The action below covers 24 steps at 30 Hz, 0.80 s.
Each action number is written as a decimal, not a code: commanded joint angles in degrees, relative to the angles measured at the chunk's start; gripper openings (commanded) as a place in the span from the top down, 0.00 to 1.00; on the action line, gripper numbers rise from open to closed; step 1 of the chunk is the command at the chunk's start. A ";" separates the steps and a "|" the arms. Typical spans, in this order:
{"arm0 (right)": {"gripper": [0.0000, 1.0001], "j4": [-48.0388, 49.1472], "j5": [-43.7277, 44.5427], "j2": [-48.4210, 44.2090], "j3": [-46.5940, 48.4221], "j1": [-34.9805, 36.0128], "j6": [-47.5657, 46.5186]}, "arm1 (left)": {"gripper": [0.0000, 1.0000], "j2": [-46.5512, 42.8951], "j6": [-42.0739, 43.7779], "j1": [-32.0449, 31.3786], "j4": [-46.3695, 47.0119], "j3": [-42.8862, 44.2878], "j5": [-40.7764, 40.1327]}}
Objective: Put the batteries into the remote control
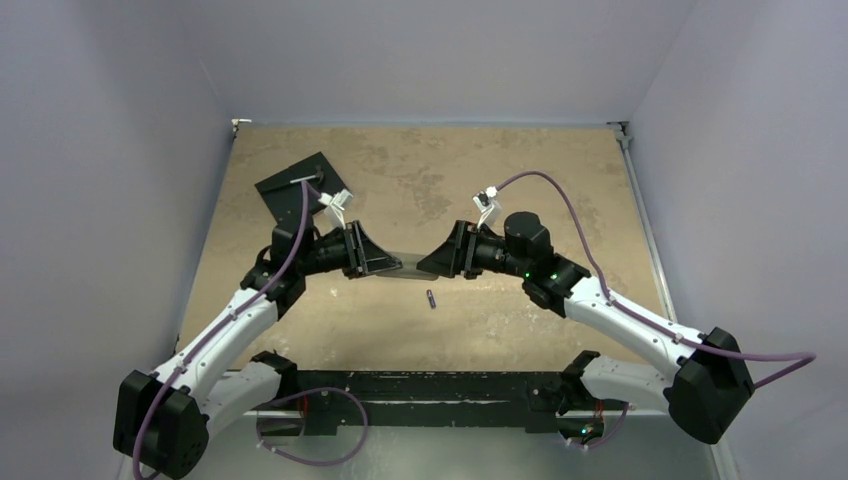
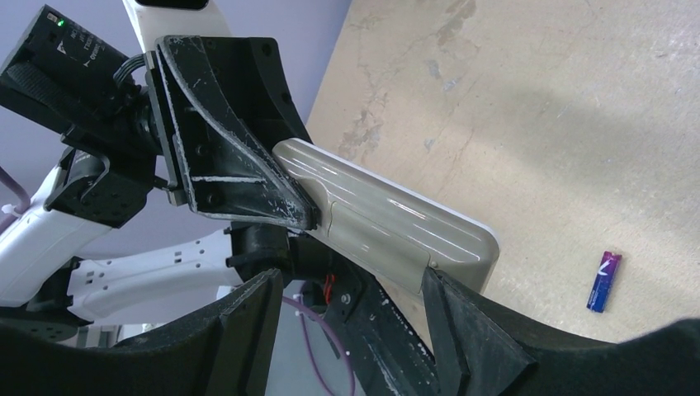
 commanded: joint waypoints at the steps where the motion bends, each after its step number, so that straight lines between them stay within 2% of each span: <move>1: 0.30 6.22 -4.12 -0.35 1.35 2.25 1.34 | 1.00 1.00 1.17 -1.38 1.58 2.35 -0.07; 24: 0.30 5.04 -3.42 -1.03 0.85 2.45 0.99 | 1.00 2.51 1.70 -1.38 0.49 2.30 -1.88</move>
